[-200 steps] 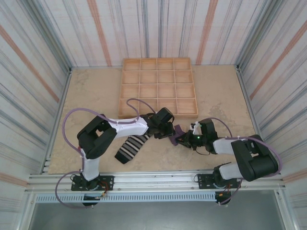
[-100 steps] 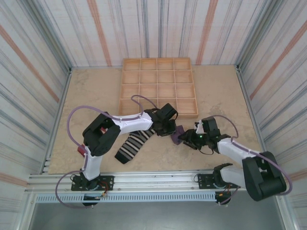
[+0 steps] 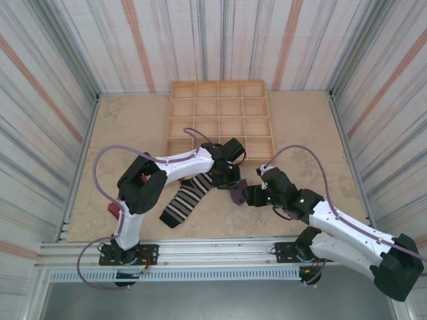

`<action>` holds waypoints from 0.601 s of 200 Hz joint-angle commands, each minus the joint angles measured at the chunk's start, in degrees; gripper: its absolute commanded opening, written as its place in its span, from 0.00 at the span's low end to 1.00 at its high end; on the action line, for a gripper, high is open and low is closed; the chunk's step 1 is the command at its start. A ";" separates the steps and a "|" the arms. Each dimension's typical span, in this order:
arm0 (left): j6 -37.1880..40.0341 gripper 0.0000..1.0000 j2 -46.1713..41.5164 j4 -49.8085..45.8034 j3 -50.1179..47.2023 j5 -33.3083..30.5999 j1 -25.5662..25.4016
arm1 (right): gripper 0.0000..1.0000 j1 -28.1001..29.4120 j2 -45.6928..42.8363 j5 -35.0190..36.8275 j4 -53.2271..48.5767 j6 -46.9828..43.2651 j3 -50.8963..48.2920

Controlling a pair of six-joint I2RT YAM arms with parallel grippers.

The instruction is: Roll the socks

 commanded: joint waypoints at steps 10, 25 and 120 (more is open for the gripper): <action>0.63 0.02 1.72 -4.57 1.20 2.67 0.36 | 0.76 6.60 2.31 11.38 6.62 -6.88 -1.71; 0.50 0.02 1.84 -4.52 1.21 2.78 0.42 | 0.75 8.38 4.70 11.53 9.94 -7.43 -2.35; 0.03 0.03 2.65 -4.61 1.96 4.16 0.35 | 0.65 14.93 19.73 22.26 21.63 -3.33 -6.27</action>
